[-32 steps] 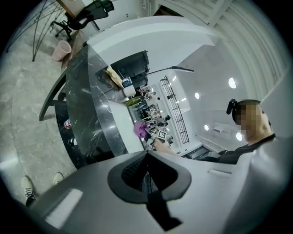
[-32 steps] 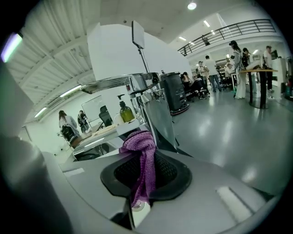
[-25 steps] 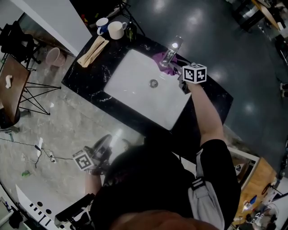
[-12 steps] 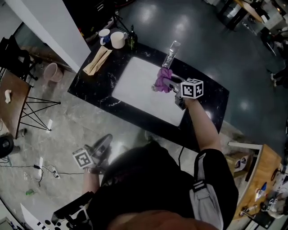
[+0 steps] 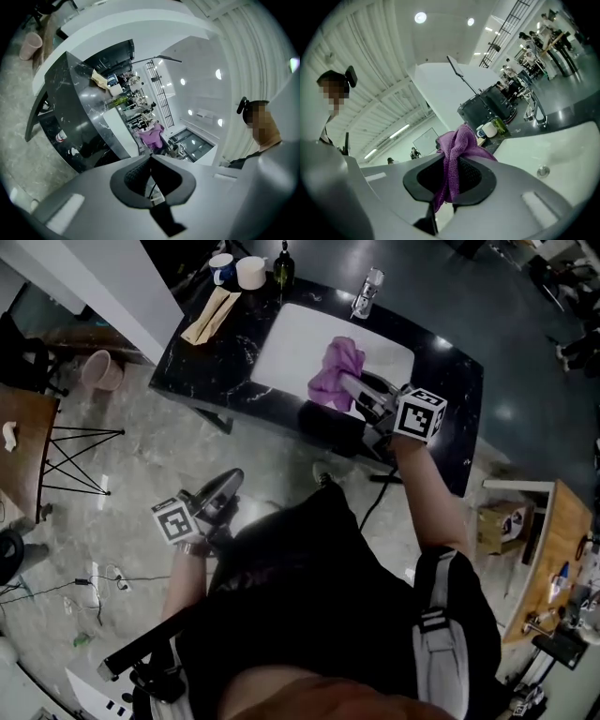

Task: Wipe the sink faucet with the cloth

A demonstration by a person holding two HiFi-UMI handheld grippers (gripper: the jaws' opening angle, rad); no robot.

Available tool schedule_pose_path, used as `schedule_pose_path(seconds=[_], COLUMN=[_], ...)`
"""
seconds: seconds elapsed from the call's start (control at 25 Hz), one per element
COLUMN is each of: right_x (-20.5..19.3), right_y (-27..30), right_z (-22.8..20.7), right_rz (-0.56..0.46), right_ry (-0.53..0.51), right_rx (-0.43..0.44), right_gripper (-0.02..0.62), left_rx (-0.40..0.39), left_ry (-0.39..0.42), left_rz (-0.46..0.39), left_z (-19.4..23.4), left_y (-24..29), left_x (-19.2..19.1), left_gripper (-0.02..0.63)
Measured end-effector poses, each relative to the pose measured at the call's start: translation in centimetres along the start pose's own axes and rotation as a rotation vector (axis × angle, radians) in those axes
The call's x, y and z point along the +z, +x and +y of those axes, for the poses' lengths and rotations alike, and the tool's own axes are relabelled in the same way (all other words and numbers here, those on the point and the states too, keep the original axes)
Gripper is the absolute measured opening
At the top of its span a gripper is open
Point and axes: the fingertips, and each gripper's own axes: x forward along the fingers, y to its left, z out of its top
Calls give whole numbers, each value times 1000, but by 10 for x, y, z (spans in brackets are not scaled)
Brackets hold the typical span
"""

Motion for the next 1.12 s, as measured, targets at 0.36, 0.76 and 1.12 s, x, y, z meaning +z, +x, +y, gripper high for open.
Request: schedule_pose_path(seconds=[0.36, 0.76, 1.12], right_x=[-91, -150, -165], right_y=[-32, -83, -141], right_z=[103, 158, 160], right_rz=[-160, -131, -108], right_ry=[256, 324, 332], right_rx=[94, 133, 170], right_gripper=[67, 67, 113], left_rx=[-137, -307, -260], left_ry=[97, 160, 106], left_rz=[201, 412, 397], left_z=[-36, -107, -121], left_y=[31, 74, 90], left_x=[-36, -116, -168], left_gripper=[220, 319, 112])
